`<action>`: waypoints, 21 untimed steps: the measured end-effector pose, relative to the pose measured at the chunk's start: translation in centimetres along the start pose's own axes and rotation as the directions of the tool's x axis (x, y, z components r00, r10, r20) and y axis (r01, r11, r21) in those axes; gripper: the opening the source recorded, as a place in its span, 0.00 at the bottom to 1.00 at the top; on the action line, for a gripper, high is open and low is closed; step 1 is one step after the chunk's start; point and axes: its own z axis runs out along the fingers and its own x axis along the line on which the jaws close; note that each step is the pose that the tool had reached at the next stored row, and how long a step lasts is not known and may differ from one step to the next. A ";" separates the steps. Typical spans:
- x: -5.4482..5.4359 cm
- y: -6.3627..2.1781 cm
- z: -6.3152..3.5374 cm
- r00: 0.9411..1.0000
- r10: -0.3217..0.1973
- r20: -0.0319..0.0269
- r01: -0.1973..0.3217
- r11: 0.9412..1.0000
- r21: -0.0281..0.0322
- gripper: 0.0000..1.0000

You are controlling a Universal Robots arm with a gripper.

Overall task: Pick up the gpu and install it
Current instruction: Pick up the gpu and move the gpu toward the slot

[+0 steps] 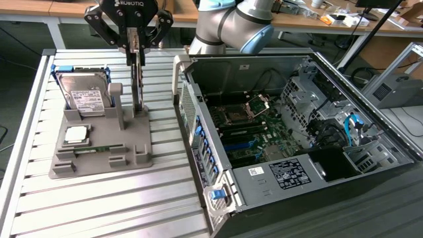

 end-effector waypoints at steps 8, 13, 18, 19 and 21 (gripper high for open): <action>0.0 0.00 -0.15 1.000 0.000 0.000 0.000 1.000 -0.001 0.27; 0.0 0.00 -0.16 1.000 0.000 0.000 0.000 1.000 -0.001 0.27; -0.2 0.02 -0.15 1.000 0.000 0.000 0.000 1.000 -0.001 0.27; -0.3 0.03 -0.15 1.000 0.000 0.000 0.000 1.000 -0.001 0.27; -0.5 0.04 -0.14 1.000 0.000 0.000 0.000 1.000 -0.001 0.27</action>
